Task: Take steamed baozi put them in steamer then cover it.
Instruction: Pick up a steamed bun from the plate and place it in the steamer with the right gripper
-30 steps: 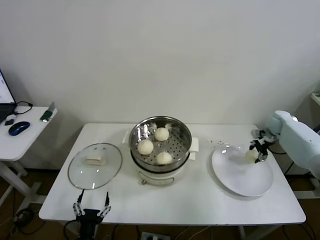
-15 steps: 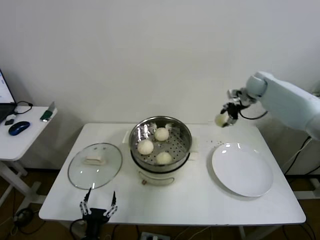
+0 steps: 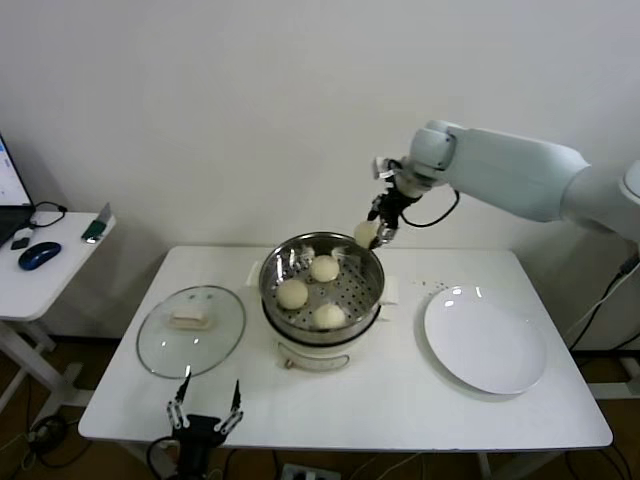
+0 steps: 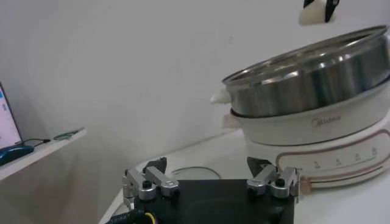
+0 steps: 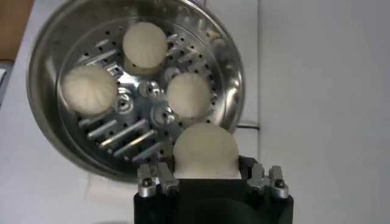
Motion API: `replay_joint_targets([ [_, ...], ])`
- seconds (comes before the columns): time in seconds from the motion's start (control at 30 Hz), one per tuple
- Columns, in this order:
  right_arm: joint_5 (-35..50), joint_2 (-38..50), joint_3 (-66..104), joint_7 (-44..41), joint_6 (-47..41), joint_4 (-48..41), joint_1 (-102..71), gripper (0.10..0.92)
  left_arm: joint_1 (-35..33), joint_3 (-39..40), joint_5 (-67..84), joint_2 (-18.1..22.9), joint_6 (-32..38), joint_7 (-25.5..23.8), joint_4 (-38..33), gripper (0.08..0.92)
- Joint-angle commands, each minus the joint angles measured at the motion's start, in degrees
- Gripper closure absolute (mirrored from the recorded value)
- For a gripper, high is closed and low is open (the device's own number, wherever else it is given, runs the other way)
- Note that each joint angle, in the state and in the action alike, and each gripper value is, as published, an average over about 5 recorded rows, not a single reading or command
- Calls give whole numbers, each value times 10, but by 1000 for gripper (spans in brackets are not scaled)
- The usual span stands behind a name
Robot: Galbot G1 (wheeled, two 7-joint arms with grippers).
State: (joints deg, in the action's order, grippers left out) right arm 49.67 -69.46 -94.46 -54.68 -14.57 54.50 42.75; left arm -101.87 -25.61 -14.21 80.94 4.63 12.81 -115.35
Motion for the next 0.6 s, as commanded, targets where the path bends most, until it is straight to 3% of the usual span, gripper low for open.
replay_joint_targets([
  [0.03, 79, -53, -71, 31, -32, 44, 8, 355, 0, 4, 10, -3, -2, -1, -10, 177],
  [0.6, 29, -56, -83, 33, -29, 34, -48, 353, -1, 1, 10, -3, 2, 1, 0, 177],
])
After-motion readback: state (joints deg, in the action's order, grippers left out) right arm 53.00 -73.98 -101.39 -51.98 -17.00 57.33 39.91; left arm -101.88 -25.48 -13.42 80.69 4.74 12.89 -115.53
